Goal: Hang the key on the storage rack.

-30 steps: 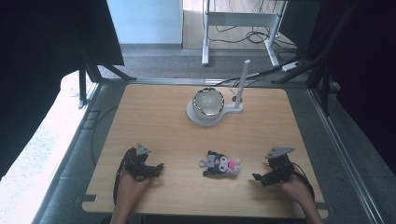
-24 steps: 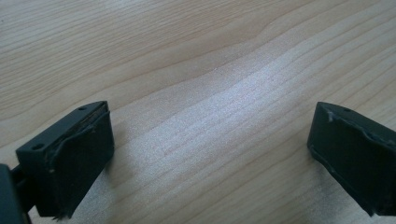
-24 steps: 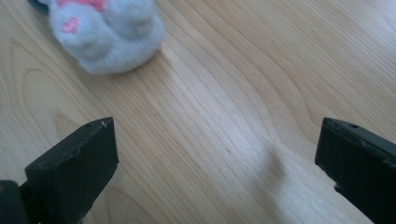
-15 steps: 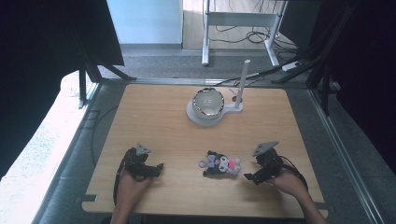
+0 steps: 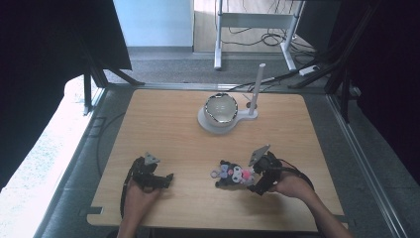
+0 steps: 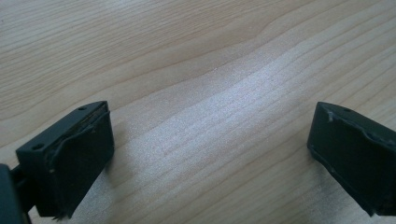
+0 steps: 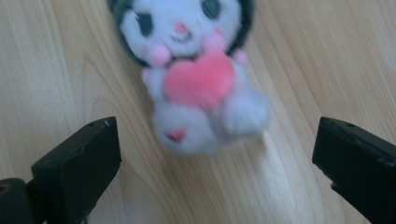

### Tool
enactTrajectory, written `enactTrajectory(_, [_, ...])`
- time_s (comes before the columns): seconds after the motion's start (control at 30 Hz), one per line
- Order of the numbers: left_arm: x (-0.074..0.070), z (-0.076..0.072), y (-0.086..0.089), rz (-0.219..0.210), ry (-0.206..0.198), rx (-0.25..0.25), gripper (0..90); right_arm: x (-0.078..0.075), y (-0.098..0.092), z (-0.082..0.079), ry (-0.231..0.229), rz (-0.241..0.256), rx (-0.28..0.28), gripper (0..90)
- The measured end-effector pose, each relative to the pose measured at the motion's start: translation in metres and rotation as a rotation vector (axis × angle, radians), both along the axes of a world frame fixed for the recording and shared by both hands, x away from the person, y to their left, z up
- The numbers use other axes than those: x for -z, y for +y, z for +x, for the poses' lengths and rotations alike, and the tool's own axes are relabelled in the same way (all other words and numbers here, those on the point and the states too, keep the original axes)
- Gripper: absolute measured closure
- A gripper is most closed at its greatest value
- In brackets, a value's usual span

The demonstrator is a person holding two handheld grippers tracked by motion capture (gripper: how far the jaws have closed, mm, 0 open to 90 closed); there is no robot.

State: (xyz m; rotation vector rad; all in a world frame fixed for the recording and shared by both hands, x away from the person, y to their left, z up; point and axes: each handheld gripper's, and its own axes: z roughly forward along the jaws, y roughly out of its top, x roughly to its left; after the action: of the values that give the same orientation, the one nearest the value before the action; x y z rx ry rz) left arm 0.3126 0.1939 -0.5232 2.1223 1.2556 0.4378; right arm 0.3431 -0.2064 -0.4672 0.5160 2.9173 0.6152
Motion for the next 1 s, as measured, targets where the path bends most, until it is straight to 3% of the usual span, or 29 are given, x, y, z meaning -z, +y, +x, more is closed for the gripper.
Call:
enactTrajectory(0.2, [0.0,0.0,0.0,0.0,0.0,0.0,0.5,-0.002,0.027,0.008,0.02,-0.078,-0.062,8.0])
enactTrajectory(0.3, [0.0,0.0,0.0,0.0,0.0,0.001,0.5,0.001,0.04,0.013,0.066,-0.109,-0.083,12.0])
enactTrajectory(0.43, [0.0,0.0,0.0,0.0,0.0,0.0,0.6,0.004,0.054,0.017,0.063,-0.183,-0.119,14.8])
enactTrajectory(0.7, [0.0,0.0,0.0,-0.001,0.0,0.0,0.5,0.009,0.073,0.019,0.071,-0.292,-0.18,31.7])
enactTrajectory(0.8, [0.0,0.0,0.0,-0.001,0.0,0.0,0.5,0.008,0.075,0.02,0.082,-0.304,-0.175,34.7])
enactTrajectory(1.0, [0.0,0.0,0.0,-0.001,0.0,0.0,0.5,0.0,0.067,0.025,0.091,-0.277,-0.155,36.6])
